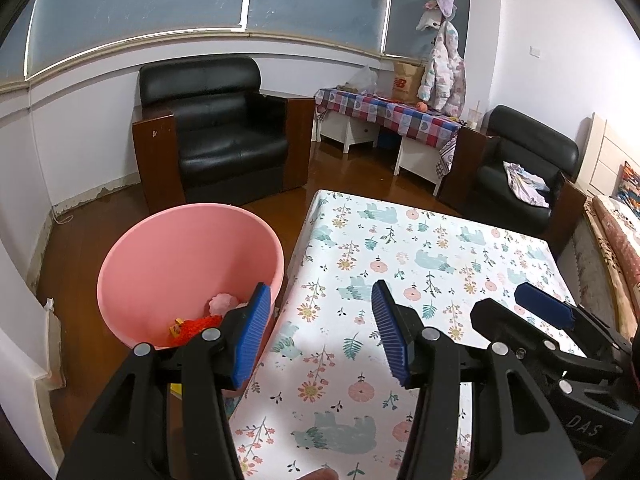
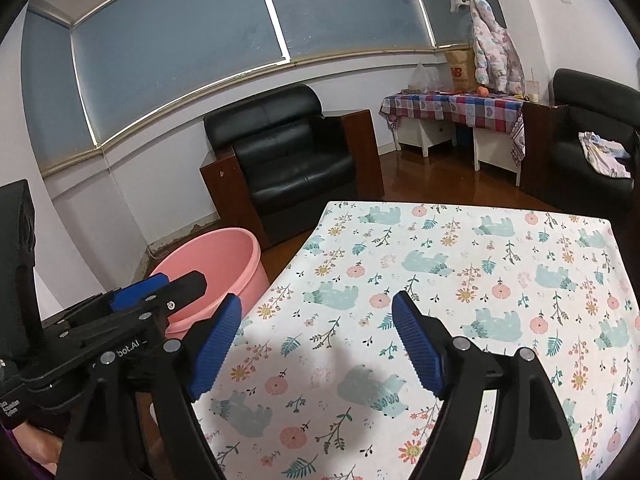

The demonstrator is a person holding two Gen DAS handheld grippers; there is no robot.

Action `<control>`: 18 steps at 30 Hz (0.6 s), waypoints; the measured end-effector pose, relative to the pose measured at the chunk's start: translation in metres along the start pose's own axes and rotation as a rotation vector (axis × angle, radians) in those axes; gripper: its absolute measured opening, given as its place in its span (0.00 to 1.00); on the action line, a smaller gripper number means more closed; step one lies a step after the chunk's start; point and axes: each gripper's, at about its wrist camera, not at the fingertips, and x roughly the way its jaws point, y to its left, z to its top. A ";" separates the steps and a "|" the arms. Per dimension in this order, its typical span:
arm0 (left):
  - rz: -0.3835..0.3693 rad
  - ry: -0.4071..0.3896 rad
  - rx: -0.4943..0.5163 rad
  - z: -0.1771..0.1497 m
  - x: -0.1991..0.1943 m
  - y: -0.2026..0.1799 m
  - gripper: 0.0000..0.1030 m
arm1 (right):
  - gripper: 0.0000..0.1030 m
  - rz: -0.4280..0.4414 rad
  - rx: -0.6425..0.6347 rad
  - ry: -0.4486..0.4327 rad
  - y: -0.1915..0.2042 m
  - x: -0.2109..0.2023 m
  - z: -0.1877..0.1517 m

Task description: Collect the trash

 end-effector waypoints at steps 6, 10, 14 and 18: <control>-0.005 -0.005 0.005 -0.001 -0.002 -0.004 0.51 | 0.75 -0.006 -0.003 -0.005 0.002 -0.008 -0.002; -0.009 -0.011 0.007 -0.002 -0.005 -0.006 0.51 | 0.75 -0.011 -0.012 -0.011 0.003 -0.011 -0.002; -0.010 -0.017 0.005 -0.002 -0.007 -0.006 0.51 | 0.75 -0.017 -0.016 -0.014 0.005 -0.012 -0.001; -0.009 -0.024 0.003 -0.004 -0.009 -0.005 0.51 | 0.75 -0.023 -0.028 -0.018 0.007 -0.013 -0.001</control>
